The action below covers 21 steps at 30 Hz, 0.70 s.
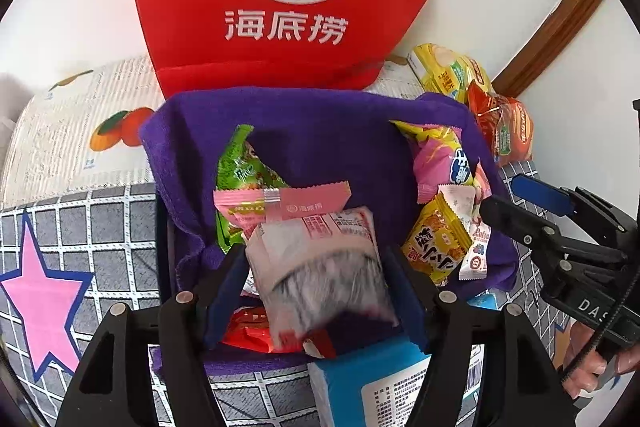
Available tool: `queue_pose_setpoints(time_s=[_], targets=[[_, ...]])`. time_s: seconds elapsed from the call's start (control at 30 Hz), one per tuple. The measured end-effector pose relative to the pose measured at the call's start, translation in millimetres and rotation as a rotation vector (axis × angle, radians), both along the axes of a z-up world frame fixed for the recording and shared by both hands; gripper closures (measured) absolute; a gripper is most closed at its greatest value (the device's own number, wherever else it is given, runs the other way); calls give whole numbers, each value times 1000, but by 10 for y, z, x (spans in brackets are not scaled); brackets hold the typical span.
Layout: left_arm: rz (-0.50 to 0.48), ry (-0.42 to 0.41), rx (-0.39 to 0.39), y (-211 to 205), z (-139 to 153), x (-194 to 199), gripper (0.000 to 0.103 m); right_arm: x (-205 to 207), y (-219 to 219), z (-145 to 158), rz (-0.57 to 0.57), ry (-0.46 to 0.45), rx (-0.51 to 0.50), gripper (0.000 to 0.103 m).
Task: Organize snacks
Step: 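Lower the left tool and open it to drop the white bag on the towel, then grasp the blue cookie packet with the right tool while the left tool grasps the pink packet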
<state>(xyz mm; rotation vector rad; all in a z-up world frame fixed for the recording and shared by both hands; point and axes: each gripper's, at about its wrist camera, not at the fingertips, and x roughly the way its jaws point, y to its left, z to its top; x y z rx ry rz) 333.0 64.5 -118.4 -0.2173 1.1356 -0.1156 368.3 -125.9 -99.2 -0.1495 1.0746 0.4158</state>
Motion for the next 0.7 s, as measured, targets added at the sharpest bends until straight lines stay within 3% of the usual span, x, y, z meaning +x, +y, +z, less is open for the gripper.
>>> queue_pose_setpoints(time_s=[0.7], targets=[[8,-57,-12,31,151,-56,36,-52,5,108,-5,-24,10,46]])
